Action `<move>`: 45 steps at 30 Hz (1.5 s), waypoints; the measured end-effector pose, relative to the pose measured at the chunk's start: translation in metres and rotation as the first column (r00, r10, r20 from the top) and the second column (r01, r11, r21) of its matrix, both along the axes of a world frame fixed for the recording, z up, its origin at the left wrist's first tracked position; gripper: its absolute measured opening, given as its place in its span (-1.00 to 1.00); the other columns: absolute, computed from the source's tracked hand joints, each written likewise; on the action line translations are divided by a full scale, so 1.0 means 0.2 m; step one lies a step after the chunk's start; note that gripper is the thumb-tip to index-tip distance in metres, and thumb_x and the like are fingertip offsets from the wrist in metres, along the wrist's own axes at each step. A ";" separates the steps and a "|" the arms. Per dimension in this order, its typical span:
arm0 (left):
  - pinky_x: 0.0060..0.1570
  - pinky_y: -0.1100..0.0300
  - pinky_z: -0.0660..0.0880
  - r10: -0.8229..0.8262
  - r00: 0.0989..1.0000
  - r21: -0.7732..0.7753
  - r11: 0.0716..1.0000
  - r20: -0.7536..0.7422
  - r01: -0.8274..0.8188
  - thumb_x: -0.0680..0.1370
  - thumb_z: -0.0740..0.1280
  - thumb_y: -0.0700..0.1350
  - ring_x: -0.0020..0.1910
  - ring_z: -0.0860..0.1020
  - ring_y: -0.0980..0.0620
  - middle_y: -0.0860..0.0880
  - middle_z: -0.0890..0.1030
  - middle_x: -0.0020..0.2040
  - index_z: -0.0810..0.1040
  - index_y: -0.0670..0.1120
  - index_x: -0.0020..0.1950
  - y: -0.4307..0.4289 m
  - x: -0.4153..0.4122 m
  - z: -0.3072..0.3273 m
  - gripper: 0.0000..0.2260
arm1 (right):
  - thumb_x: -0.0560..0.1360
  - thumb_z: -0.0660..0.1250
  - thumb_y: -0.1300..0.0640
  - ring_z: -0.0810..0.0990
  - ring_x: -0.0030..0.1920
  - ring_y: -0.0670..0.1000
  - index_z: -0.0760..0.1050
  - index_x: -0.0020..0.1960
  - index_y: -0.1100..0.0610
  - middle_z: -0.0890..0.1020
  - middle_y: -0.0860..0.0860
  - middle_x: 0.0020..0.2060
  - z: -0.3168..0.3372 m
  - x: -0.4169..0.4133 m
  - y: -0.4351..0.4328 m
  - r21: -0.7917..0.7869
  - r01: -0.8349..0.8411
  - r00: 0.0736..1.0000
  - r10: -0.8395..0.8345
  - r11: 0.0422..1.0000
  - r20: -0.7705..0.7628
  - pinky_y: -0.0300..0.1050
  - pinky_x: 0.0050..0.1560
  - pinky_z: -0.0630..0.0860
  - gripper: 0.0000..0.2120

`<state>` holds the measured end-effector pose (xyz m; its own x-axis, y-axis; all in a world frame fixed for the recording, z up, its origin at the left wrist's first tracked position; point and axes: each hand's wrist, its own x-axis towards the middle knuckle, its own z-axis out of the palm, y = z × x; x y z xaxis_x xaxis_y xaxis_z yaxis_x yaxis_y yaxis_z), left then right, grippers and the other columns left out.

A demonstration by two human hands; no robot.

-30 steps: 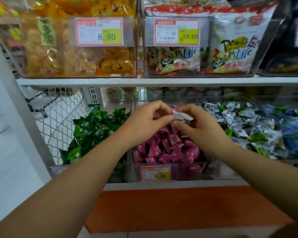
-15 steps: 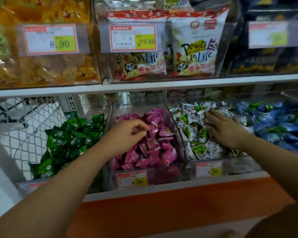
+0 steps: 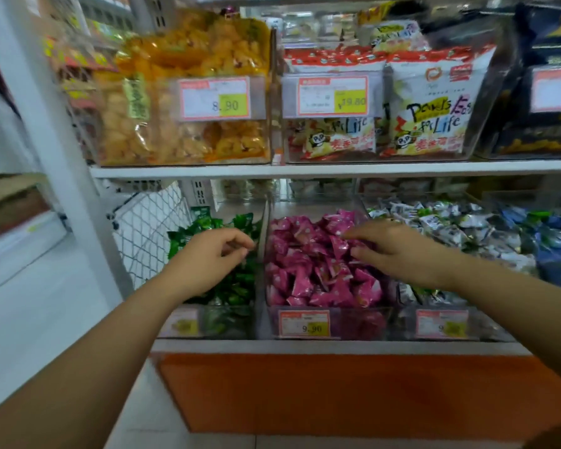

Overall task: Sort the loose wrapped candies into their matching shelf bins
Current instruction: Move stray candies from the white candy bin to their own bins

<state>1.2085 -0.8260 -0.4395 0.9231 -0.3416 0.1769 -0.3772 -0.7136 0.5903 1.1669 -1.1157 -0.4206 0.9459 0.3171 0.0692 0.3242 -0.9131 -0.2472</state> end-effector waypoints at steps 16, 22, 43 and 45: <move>-0.05 0.35 0.37 0.324 0.945 -0.065 0.945 0.052 -0.321 0.58 0.27 -0.14 -0.01 0.51 0.18 0.14 0.56 0.06 0.58 0.08 0.11 0.67 -0.17 -0.26 -0.82 | 0.64 0.10 0.18 0.46 0.10 -0.22 0.41 0.36 0.02 0.51 -0.07 0.29 -0.15 0.24 1.01 0.143 -0.397 0.860 0.421 0.907 -0.287 -0.53 -0.05 0.36 -0.67; 0.03 0.14 0.51 0.359 0.932 -0.068 0.932 0.045 -0.355 0.59 0.26 -0.11 -0.02 0.56 0.11 0.08 0.61 0.08 0.59 0.05 0.12 0.73 -0.14 -0.28 -0.82 | 0.63 0.08 0.22 0.51 0.14 -0.02 0.40 0.38 -0.03 0.53 0.02 0.25 -0.26 0.38 1.30 0.057 -0.541 0.789 0.529 0.839 -0.313 -0.12 0.09 0.50 -0.62; -0.16 0.34 0.45 0.514 0.837 -0.099 0.857 0.185 -0.505 0.54 0.33 -0.09 -0.17 0.60 0.15 0.19 0.59 -0.22 0.59 0.10 0.08 0.69 -0.08 -0.28 -0.85 | 0.47 0.26 -0.25 0.31 0.16 -0.07 0.50 0.19 -0.23 0.58 -0.15 0.07 -0.12 0.70 0.98 -0.562 -0.438 0.858 0.514 0.702 -0.026 -0.10 0.03 0.24 -0.68; -0.18 0.42 0.39 0.521 0.832 -0.096 0.854 0.193 -0.512 0.54 0.34 -0.09 -0.17 0.60 0.16 0.20 0.58 -0.21 0.60 0.10 0.09 0.68 -0.08 -0.28 -0.84 | 0.49 0.31 -0.15 0.36 0.16 -0.12 0.50 0.21 -0.21 0.58 -0.12 0.08 -0.13 0.67 1.04 -0.341 -0.535 0.830 0.555 0.773 -0.044 -0.16 0.08 0.32 -0.71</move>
<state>1.1928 -0.6898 -0.4950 0.9046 0.1856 0.3837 -0.0751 -0.8168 0.5720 1.3006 -0.9068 -0.4457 0.6050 0.7918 -0.0844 0.7962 -0.6015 0.0649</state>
